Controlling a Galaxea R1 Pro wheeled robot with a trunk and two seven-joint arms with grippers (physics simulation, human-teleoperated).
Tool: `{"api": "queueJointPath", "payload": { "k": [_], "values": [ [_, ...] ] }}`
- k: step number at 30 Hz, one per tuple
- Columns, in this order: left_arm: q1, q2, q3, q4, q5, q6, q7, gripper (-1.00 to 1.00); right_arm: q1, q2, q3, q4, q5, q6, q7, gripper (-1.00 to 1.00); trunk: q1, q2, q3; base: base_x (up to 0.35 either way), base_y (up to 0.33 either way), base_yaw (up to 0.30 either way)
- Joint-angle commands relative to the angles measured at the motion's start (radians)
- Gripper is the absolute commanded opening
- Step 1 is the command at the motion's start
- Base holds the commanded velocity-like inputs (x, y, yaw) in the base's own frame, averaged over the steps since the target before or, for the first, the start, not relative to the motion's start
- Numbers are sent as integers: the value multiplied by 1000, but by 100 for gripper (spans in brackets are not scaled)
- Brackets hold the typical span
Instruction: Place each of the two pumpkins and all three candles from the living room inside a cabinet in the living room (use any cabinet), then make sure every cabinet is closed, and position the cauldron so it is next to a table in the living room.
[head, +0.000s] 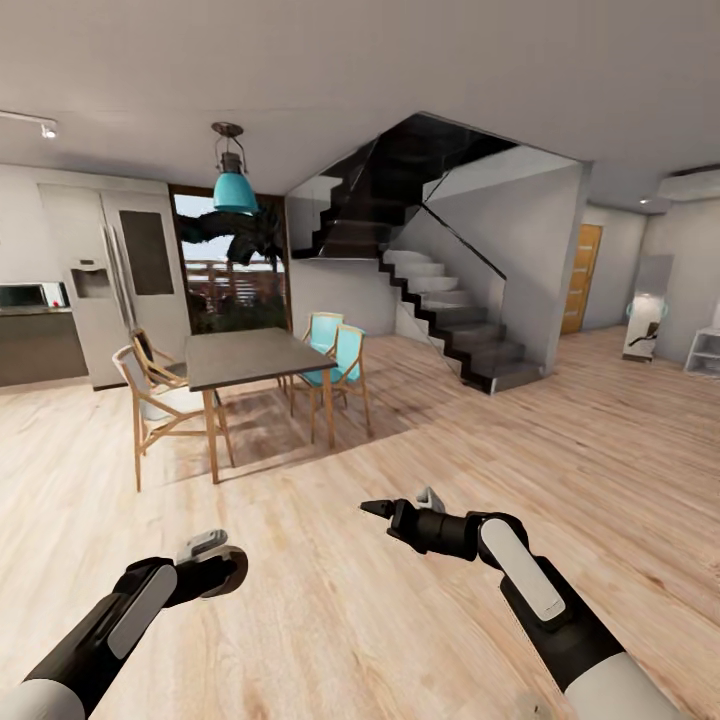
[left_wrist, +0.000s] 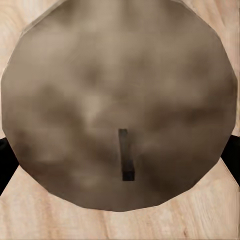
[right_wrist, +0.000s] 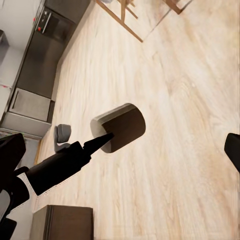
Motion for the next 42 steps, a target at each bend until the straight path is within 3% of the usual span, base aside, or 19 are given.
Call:
{"api": "queueJointPath", "payload": {
  "k": [1,35,42],
  "values": [
    [-1,1,-3,-2,10,1,10,-100,-1,-1,2,-1,-9,0,-7,100,0,-1,-1,280,-67,-258],
    [-1,1,-2,-2,9,1,10,-100,-1,-1,1,17,-9,0,15,100,0,-1,-1,312,-2,-286],
    [-1,2,-2,-2,10,1,10,-100,-1,-1,-59,53,-8,9,12,100,0,-1,4,146,111,-269]
  ]
}}
